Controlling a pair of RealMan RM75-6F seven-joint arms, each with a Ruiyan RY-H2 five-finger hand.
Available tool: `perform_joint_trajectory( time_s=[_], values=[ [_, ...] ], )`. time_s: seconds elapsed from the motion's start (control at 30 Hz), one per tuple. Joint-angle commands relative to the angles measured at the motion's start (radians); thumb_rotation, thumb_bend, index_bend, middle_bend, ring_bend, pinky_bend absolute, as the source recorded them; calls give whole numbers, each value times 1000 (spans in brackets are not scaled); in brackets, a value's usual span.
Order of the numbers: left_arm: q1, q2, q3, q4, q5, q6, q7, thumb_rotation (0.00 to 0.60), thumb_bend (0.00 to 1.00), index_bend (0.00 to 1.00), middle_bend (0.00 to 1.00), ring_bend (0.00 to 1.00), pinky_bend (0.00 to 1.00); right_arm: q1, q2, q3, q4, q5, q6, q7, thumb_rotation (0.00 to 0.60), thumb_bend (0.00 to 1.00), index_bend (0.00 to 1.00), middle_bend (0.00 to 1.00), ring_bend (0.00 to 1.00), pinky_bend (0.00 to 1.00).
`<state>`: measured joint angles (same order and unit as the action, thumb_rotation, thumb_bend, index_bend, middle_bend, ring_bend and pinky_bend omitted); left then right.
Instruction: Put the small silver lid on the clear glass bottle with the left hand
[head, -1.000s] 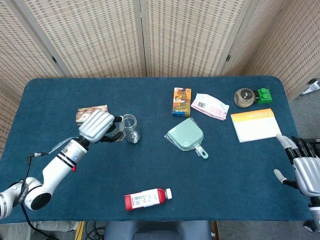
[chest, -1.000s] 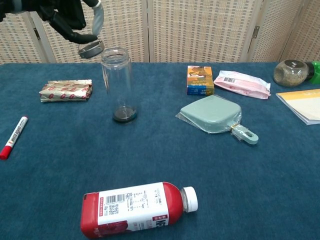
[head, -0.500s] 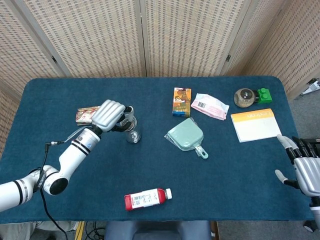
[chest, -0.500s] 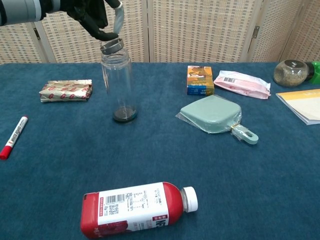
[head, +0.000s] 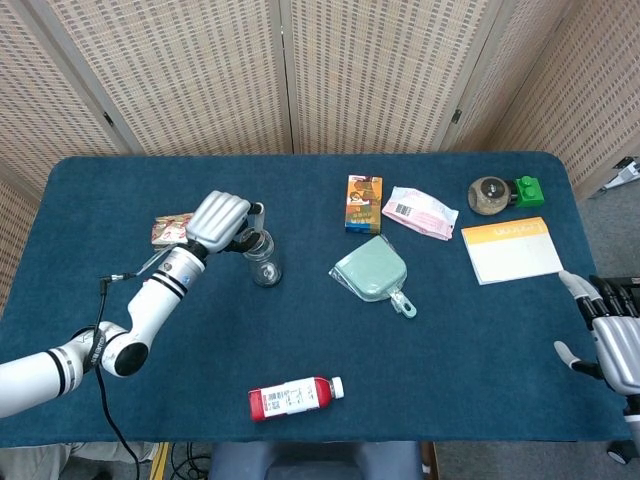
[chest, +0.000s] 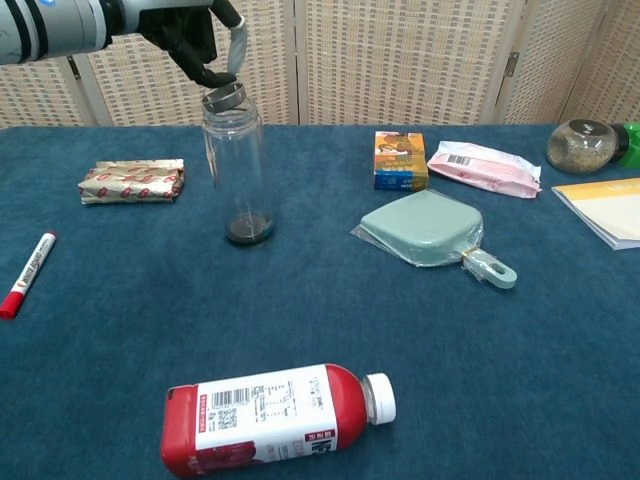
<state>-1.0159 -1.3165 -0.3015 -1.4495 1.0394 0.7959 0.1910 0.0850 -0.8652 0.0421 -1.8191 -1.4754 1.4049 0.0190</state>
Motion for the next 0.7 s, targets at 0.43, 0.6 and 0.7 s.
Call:
perform_joint_trajectory(
  time_s=[0.43, 0.6, 0.7],
  values=[
    [-12, -7, 16, 5, -45, 19, 54, 600, 439, 608, 1000, 1000, 1000, -8, 1, -1, 0, -3, 11, 2, 600, 237, 5, 123, 35, 65],
    [-17, -12, 18, 10, -52, 22, 60, 600, 438, 608, 1000, 1000, 1000, -8, 1, 0, 0, -2, 12, 3, 600, 237, 5, 123, 35, 65],
    [-18, -13, 19, 10, -52, 23, 64, 600, 438, 606, 1000, 1000, 1000, -9, 1, 0, 1, -2, 13, 5, 600, 237, 5, 123, 34, 65]
  ],
)
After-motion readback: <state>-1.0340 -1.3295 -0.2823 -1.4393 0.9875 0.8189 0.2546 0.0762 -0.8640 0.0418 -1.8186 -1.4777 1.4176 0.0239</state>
